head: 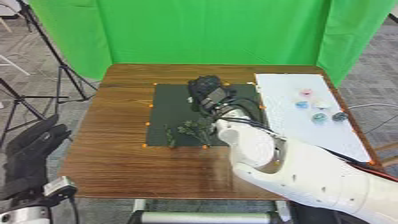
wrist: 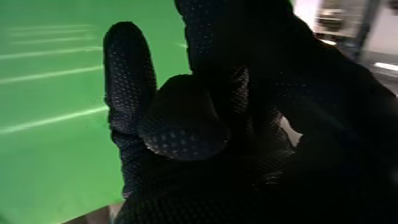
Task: Arrange flowers
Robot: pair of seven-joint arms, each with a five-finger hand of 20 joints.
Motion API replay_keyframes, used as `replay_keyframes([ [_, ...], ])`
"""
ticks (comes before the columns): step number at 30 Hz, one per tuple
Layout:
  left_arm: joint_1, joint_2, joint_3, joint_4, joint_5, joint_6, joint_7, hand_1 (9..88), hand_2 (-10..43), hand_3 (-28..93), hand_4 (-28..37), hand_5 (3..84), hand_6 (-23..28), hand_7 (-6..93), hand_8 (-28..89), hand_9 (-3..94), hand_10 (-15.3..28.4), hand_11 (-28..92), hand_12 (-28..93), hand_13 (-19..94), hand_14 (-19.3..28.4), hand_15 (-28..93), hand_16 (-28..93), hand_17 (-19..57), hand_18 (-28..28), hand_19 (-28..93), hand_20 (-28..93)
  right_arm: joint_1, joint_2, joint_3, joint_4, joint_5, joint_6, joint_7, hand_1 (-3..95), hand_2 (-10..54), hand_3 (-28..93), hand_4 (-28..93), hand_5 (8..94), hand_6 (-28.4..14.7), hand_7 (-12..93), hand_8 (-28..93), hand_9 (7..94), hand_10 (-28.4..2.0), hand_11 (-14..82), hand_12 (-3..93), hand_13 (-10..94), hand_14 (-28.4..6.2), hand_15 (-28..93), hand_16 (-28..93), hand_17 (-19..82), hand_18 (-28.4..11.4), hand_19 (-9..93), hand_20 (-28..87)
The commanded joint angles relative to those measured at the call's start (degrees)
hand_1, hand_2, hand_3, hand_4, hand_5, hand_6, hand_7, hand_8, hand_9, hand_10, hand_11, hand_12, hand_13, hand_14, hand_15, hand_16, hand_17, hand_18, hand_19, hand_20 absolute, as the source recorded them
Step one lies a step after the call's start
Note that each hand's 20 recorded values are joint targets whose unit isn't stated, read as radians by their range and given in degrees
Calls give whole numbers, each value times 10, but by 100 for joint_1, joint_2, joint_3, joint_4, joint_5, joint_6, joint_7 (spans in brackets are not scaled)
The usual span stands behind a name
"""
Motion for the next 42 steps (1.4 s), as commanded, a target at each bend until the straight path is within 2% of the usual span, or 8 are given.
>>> replay_keyframes([
  [1, -216, -75, 45, 68, 154, -180, -220, 256, 47, 834, -183, 407, 101, 179, -111, 370, 199, 376, 79, 253, 271, 626, -160, -90, 218, 576, 21, -210, -591, -240, 37, -487, 65, -434, 564, -95, 759, -283, 818, -12, 241, 66, 927, -59, 184, 342, 878, -28, 734, 213, 437, -155, 932, -187],
  [11, -613, -342, 226, 206, 378, -415, -363, 255, 46, 835, -183, 407, 100, 179, -111, 370, 199, 376, 79, 253, 272, 626, -160, -90, 218, 576, 22, -1214, -1505, 498, 836, -1585, 50, -1469, 556, -95, 760, -283, 817, -2, 243, 52, 925, -62, 180, 339, 868, -31, 708, 208, 424, -154, 924, -195],
  [19, -994, -504, 302, 291, 627, -629, -528, 255, 46, 836, -182, 407, 100, 180, -111, 370, 199, 375, 79, 253, 271, 626, -160, -90, 218, 575, 22, -462, -1555, -457, 1259, -1381, 439, -753, 547, -95, 759, -283, 818, 16, 247, 28, 924, -62, 174, 340, 863, -34, 677, 203, 410, -155, 909, -196],
  [23, -1074, -610, 263, 310, 717, -699, -619, 256, 46, 835, -182, 407, 100, 180, -111, 370, 199, 375, 79, 253, 271, 626, -160, -90, 218, 576, 23, -1059, -1762, 220, 1406, -1896, 138, -1170, 544, -95, 756, -283, 818, 19, 250, 21, 917, -63, 164, 344, 846, -42, 658, 199, 391, -157, 896, -197],
  [30, -1180, -634, 336, 320, 755, -736, -648, 257, 46, 835, -182, 407, 100, 179, -111, 370, 199, 375, 79, 254, 272, 626, -160, -90, 218, 576, 23, -875, -1784, 20, 1638, -1835, 221, -771, 543, -95, 750, -283, 816, 24, 251, 14, 918, -62, 157, 346, 845, -45, 649, 199, 384, -159, 888, -189],
  [32, -1100, -606, 322, 319, 696, -721, -547, 257, 46, 834, -181, 407, 100, 179, -111, 370, 199, 375, 80, 254, 271, 627, -160, -90, 218, 576, 23, -571, -1730, -368, 1629, -1575, 325, -501, 543, -95, 749, -283, 816, 24, 251, 12, 919, -62, 156, 345, 846, -45, 647, 200, 384, -159, 888, -187],
  [35, -1145, -645, 293, 331, 741, -783, -652, 258, 47, 834, -182, 407, 100, 179, -111, 370, 200, 375, 79, 254, 271, 626, -160, -90, 218, 576, 22, -710, -1781, -178, 1581, -1624, 176, -598, 543, -95, 748, -283, 816, 23, 252, 12, 918, -63, 157, 347, 843, -45, 645, 200, 382, -160, 886, -184],
  [42, -1243, -552, 368, 363, 713, -784, -646, 258, 47, 833, -180, 407, 100, 179, -111, 370, 200, 375, 79, 255, 271, 626, -160, -90, 218, 576, 22, -653, -1789, -302, 1560, -1655, 192, -566, 543, -95, 749, -283, 814, 22, 252, 13, 916, -64, 155, 350, 838, -48, 643, 202, 375, -164, 885, -175],
])
